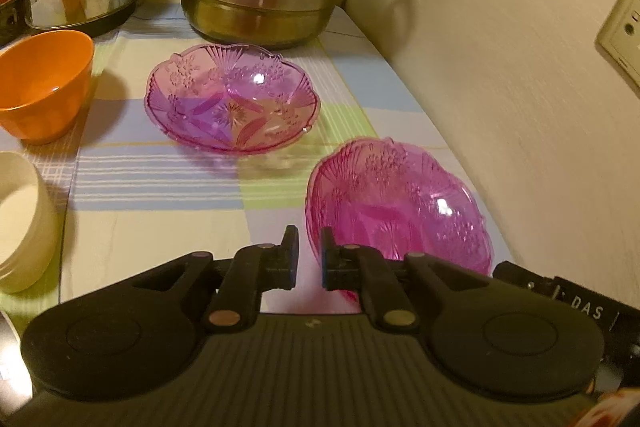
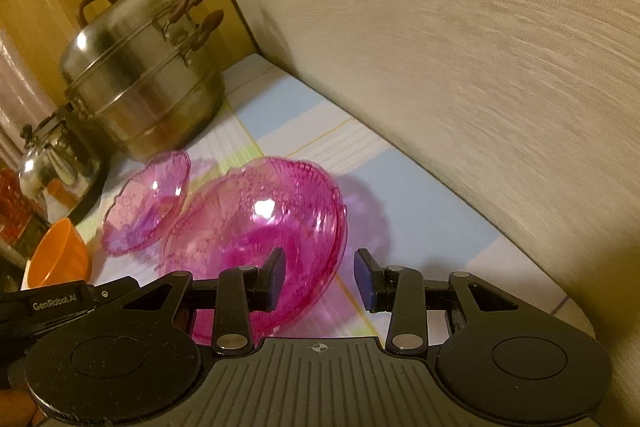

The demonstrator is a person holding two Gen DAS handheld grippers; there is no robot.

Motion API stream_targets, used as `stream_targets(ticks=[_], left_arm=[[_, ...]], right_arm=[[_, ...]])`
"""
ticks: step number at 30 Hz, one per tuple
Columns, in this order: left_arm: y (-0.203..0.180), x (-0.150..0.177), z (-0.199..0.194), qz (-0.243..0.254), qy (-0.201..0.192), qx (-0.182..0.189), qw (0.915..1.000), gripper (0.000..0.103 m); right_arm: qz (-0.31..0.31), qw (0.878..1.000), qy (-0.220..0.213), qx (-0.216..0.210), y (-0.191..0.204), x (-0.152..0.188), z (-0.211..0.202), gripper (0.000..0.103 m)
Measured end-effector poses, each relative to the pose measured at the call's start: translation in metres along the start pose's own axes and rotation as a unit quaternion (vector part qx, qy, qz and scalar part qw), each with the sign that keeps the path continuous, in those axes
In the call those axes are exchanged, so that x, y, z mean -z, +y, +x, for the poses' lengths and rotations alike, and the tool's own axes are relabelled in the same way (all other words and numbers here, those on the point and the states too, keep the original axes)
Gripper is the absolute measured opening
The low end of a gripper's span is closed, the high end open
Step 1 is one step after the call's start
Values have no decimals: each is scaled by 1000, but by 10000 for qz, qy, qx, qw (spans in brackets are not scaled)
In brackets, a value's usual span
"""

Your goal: Organize plates and bowls

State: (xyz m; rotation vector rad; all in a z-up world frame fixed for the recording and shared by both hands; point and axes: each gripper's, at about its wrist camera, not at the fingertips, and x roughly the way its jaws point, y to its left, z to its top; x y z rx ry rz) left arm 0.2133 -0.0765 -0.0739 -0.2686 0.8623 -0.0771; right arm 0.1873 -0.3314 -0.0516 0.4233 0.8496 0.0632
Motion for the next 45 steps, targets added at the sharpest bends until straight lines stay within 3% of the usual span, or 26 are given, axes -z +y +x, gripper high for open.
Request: stream_targets(ticks=[15, 20, 25, 30, 45], left_arm=[[4, 27, -53, -38, 47, -86, 9999, 32], [8, 33, -70, -75, 16, -112, 9999, 38], [14, 39, -85, -134, -14, -173, 9998, 42], [20, 40, -97, -182, -102, -223, 9995, 61], [33, 40, -118, -319, -388, -294, 9983, 66]], right_arm=[[-543, 9981, 259, 150, 26, 20, -40, 40], [-687, 9970, 326, 134, 34, 27, -52, 57], [-823, 9960, 340, 52, 46, 31, -61, 60], [-921, 9952, 333, -21, 55, 34, -69, 60], [-1107, 9935, 246, -121, 70, 38, -84, 60]])
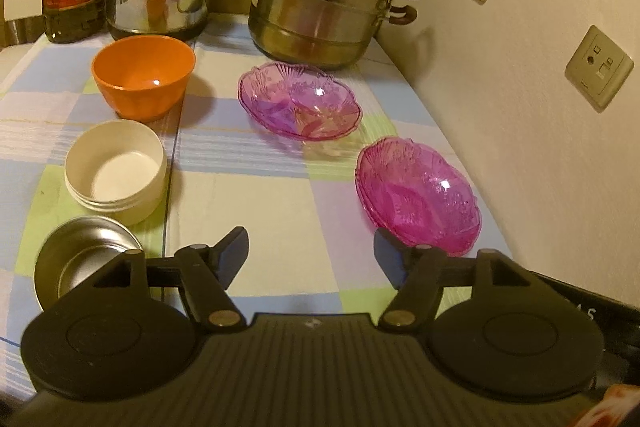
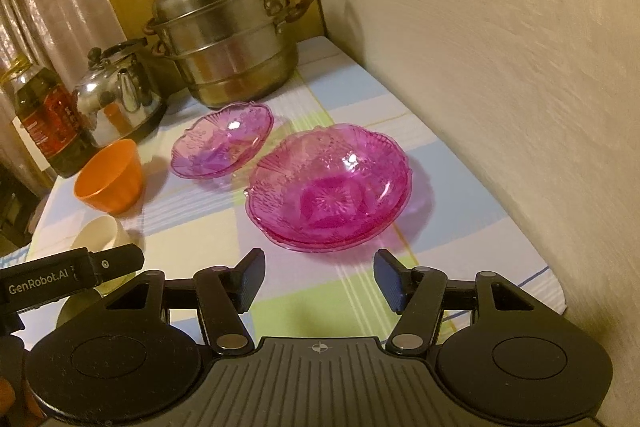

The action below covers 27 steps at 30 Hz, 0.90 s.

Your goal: Organize plates and bowls

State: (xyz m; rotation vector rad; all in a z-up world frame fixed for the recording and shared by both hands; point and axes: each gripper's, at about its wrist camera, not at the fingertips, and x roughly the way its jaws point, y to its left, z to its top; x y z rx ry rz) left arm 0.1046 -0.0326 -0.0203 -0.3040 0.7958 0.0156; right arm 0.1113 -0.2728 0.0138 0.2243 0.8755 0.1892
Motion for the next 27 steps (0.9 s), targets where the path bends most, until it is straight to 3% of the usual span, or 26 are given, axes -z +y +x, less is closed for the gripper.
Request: stream_targets(ticks=[9, 15, 27], left_arm=[[5, 0, -7, -22, -351, 21, 9994, 67], [12, -7, -2, -30, -176, -11, 9998, 67], [35, -58, 38, -385, -151, -176, 9990, 67]], right_arm=[[-76, 10000, -15, -32, 7, 1, -2, 60], [-99, 9998, -25, -194, 12, -6, 1, 60], [-179, 9985, -164, -488, 26, -62, 39, 60]])
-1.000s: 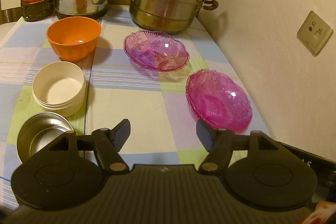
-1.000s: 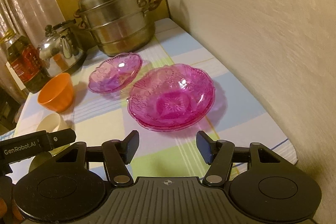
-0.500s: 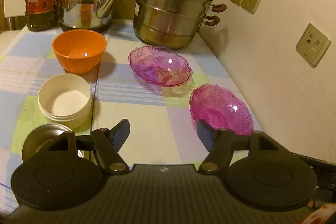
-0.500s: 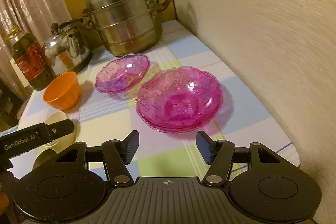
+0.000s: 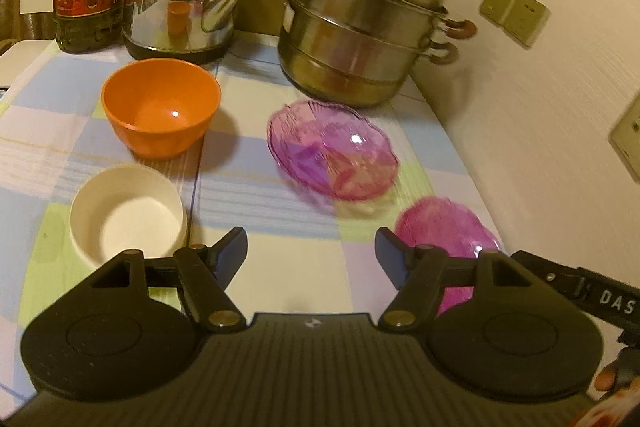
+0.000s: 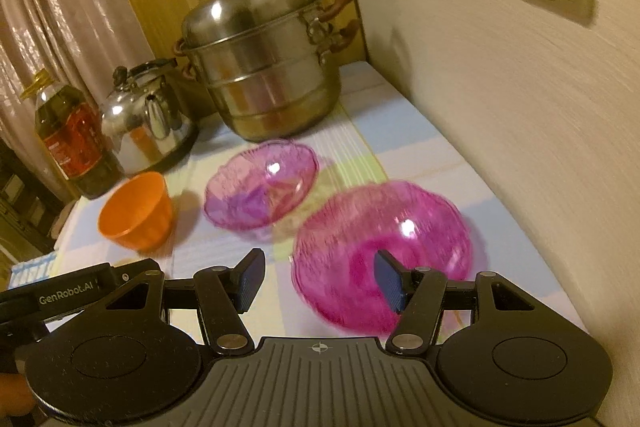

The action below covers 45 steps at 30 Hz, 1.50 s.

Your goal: Organize plates and bowls

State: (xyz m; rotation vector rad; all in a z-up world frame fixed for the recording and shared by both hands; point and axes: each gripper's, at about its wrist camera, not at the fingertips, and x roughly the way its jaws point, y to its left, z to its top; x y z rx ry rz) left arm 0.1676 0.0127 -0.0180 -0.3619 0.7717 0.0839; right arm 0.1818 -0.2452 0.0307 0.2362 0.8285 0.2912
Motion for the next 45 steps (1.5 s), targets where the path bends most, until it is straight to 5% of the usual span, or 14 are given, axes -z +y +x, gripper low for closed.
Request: stream_targets(ticks=[17, 33, 45], left_arm=[[27, -51, 112, -302, 256, -181, 9991, 66], [36, -60, 185, -518, 478, -334, 9969, 52], [36, -56, 202, -558, 520, -320, 9966, 31]], right_arm=[[-87, 9989, 367, -277, 0, -72, 132, 60], [55, 9947, 1023, -61, -19, -79, 235, 60], [95, 9922, 1243, -93, -19, -74, 259, 31]])
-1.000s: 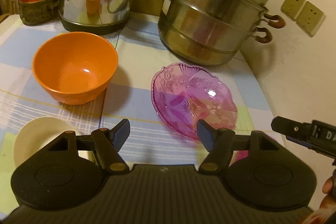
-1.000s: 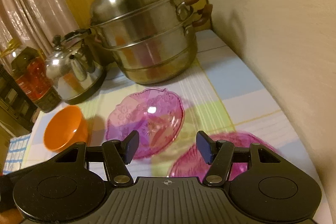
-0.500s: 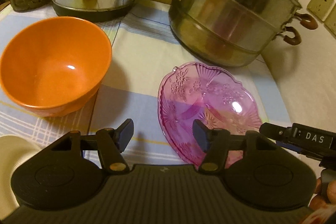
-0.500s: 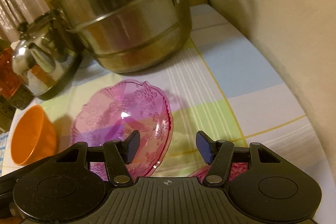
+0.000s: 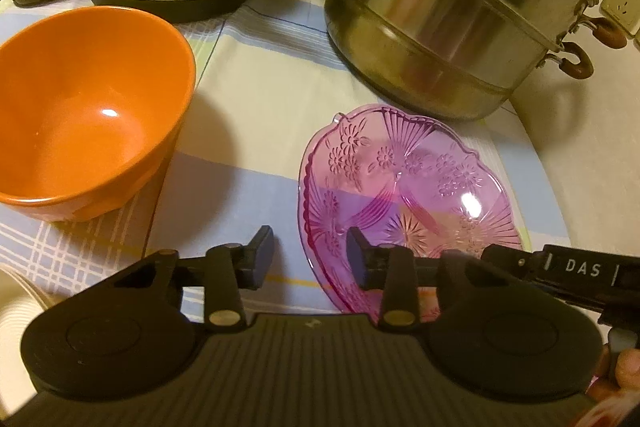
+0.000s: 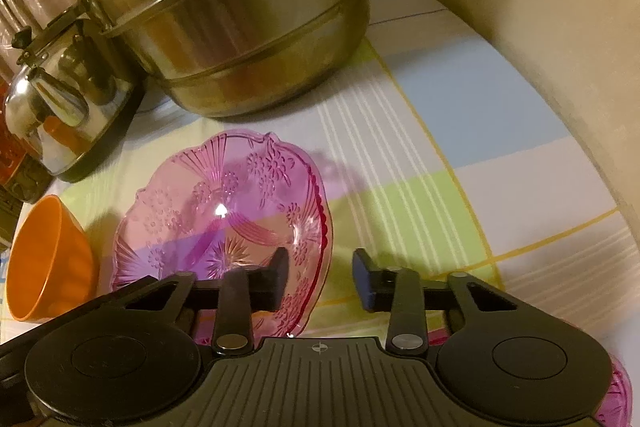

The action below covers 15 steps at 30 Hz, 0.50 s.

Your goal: Organize plates and bowls

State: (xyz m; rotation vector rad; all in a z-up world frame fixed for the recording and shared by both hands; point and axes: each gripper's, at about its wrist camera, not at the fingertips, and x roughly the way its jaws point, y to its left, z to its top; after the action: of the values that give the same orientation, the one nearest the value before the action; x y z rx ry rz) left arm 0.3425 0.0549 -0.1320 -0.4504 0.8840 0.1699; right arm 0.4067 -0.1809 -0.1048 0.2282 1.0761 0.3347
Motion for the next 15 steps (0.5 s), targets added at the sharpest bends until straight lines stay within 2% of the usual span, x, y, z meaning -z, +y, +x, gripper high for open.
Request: stream_targets(ticks=[2, 7, 9, 15], left_arm=[[0, 0, 1, 15, 9, 17, 10000, 28], [-2, 1, 1, 84, 10, 36, 10000, 19], [-3, 1, 2, 112, 22, 61, 9999, 15], [-5, -1, -4, 182, -27, 75, 9998, 13]], right_arm=[[7, 10000, 12, 18, 0, 0, 2, 23], [-2, 10000, 12, -5, 0, 1, 3, 14], [-18, 10000, 6, -13, 2, 1, 3, 13], [-11, 10000, -50, -25, 3, 1, -3, 12]])
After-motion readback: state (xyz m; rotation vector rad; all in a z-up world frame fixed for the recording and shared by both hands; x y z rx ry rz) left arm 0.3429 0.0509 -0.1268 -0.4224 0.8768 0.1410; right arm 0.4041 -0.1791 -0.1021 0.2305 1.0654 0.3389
